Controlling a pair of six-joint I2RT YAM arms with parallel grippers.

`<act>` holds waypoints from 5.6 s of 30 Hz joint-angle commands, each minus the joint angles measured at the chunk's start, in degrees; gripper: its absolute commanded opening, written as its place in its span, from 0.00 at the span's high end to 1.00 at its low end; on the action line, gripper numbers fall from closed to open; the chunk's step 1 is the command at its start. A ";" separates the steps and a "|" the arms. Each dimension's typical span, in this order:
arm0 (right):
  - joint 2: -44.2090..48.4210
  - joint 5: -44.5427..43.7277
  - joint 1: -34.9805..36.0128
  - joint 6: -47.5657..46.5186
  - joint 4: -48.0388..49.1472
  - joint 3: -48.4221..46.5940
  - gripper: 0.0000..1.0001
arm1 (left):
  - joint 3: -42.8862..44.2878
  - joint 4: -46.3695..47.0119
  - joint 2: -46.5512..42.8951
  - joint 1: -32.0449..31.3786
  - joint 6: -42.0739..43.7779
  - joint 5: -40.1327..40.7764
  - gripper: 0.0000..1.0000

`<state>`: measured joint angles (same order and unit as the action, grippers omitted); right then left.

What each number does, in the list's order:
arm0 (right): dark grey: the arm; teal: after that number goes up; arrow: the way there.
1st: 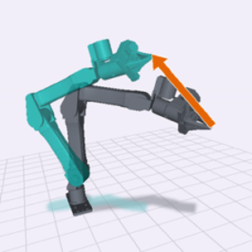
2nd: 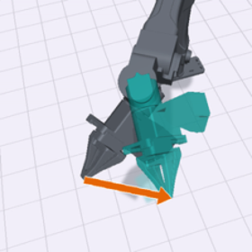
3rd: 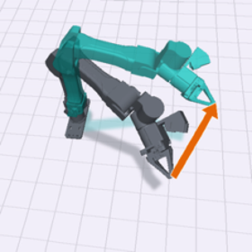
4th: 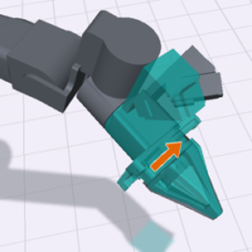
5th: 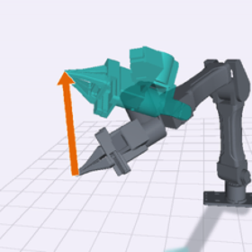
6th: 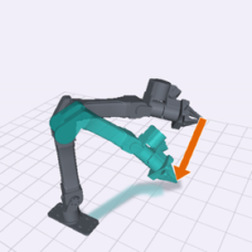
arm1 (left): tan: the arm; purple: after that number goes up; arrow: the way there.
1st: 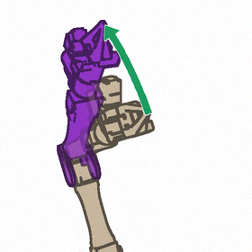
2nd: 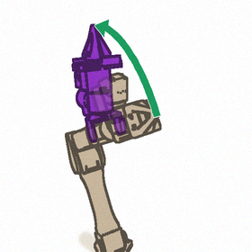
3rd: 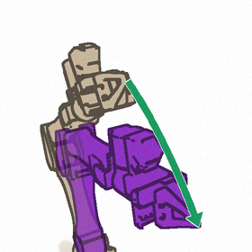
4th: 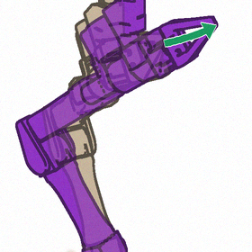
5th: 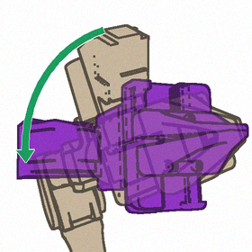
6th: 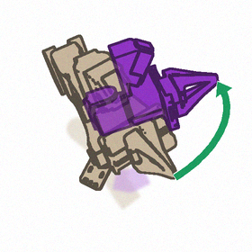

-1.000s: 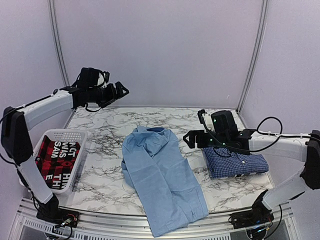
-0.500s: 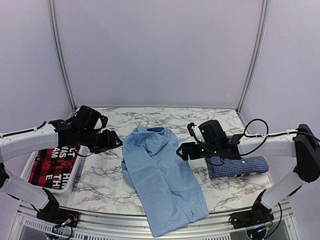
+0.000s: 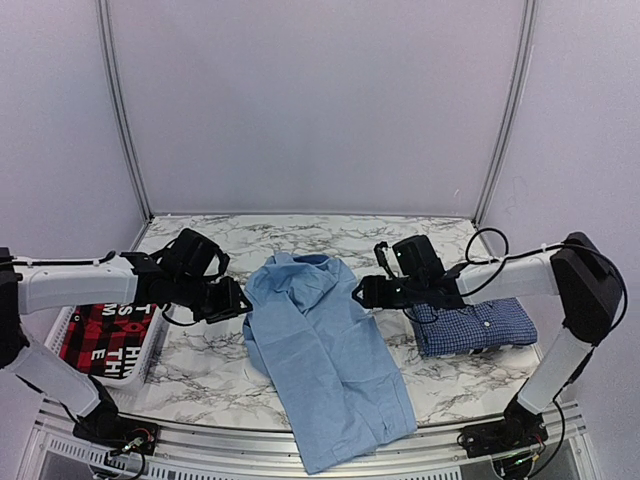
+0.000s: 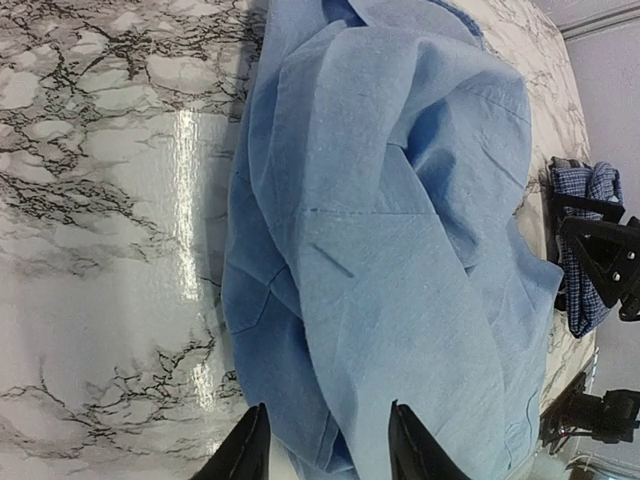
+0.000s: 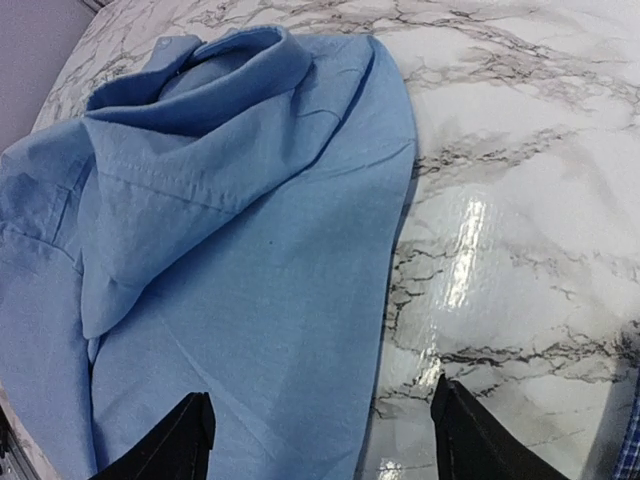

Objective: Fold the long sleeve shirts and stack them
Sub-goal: Pick up the crumpled shirt from the center of the board, then flatten out the crumpled shirt at the center of the board, then pick up the sleeve from the center of the board.

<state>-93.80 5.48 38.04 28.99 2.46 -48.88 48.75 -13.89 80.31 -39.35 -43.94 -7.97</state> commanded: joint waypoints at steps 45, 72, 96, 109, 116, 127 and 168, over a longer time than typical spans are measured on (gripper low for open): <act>-19.55 -18.02 0.04 -3.66 -12.84 -30.16 1.00 | 7.61 -6.33 -3.03 -0.07 6.19 10.06 1.00; 13.38 -27.06 4.70 -24.85 -18.11 -35.75 1.00 | 34.64 -16.77 -20.58 3.23 35.89 9.66 1.00; -11.67 -13.62 -4.20 -19.58 -25.65 -57.27 1.00 | 45.86 -20.84 16.92 17.72 25.84 -3.65 0.99; -22.04 -16.48 -4.14 -18.03 -32.20 -61.31 0.40 | 43.93 -20.15 21.74 17.19 24.39 3.75 0.10; -12.18 -18.45 -0.91 -16.42 -28.91 -45.62 0.18 | 25.67 -19.06 9.60 13.47 20.45 8.78 0.10; -2.83 -12.71 7.36 -14.47 -22.47 -27.31 0.21 | 0.75 -19.56 -9.51 5.25 6.42 16.02 0.23; -3.47 -8.51 11.80 -13.22 -14.06 -15.45 0.26 | -18.61 -30.44 -27.66 -14.03 -33.33 12.62 0.29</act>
<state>-96.64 -3.03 49.63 15.44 -13.23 -64.34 30.61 -42.33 52.10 -51.77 -73.95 4.89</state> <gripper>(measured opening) 0.745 0.713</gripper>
